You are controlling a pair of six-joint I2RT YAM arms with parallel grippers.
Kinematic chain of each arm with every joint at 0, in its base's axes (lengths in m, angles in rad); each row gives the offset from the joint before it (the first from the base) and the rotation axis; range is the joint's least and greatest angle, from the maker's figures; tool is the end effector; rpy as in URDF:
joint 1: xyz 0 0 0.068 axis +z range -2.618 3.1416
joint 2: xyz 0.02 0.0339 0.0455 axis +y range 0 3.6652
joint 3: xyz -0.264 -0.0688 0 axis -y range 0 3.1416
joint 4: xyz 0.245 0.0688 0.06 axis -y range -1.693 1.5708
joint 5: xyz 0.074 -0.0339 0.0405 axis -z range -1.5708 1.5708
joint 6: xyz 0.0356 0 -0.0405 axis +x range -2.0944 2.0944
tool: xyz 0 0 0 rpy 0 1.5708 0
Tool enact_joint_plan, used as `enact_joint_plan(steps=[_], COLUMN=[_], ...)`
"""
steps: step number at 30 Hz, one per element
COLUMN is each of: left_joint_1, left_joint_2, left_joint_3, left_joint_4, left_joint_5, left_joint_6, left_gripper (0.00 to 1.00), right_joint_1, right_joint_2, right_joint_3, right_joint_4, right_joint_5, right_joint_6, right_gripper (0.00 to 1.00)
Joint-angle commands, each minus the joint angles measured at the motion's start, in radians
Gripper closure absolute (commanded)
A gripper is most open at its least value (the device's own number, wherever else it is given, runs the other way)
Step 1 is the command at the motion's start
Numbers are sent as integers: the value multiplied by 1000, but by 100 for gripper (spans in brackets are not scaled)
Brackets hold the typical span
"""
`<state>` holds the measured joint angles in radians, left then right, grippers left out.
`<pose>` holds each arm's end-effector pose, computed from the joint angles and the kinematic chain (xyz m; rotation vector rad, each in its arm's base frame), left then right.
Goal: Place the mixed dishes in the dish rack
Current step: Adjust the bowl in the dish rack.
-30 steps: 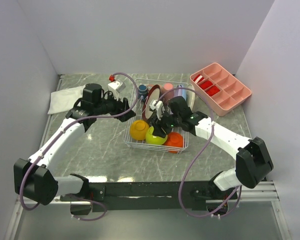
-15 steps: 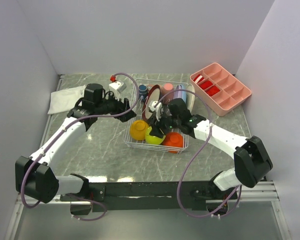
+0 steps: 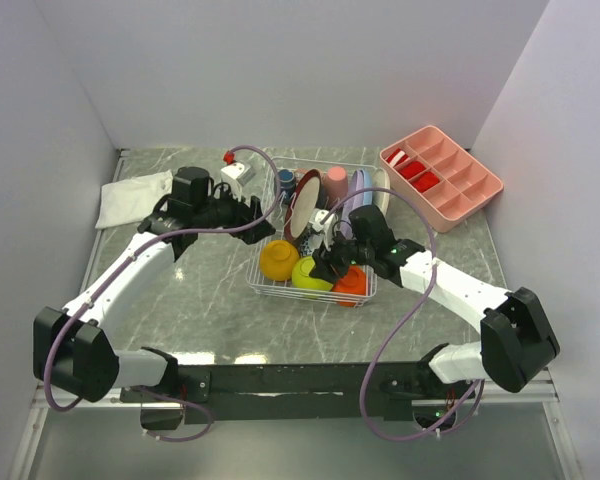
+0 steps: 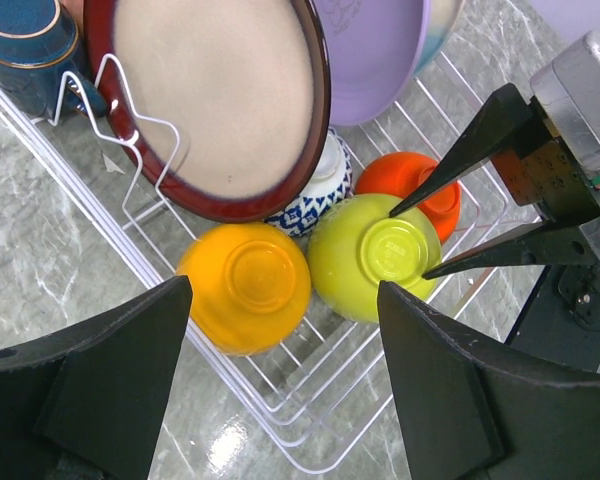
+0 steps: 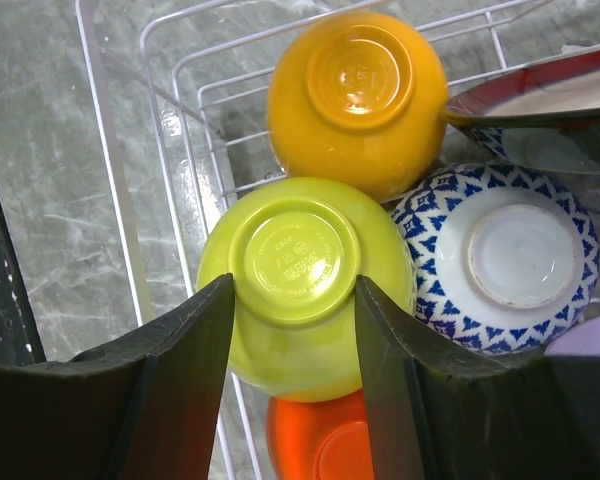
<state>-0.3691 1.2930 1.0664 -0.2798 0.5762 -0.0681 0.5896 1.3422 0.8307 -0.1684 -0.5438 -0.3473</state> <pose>0.2641 -0.1229 0.3204 0.6672 1.9915 -0.8628 0.2262 0.1735 0.2374 -1.2642 1.8448 0.7415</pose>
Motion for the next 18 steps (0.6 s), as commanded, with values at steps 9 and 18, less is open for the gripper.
enact_joint_plan(steps=[9, 18], left_joint_1=[-14, -16], left_joint_2=[19, 29], left_joint_3=[64, 95], left_joint_4=[36, 39], left_joint_5=[11, -4], left_joint_6=[-2, 2], left_gripper=[17, 17], right_joint_1=[-30, -42], right_joint_2=[203, 117], right_joint_3=[1, 2], right_joint_4=[-243, -275], right_joint_5=[142, 163], right_joint_6=[-39, -65], right_gripper=[63, 59])
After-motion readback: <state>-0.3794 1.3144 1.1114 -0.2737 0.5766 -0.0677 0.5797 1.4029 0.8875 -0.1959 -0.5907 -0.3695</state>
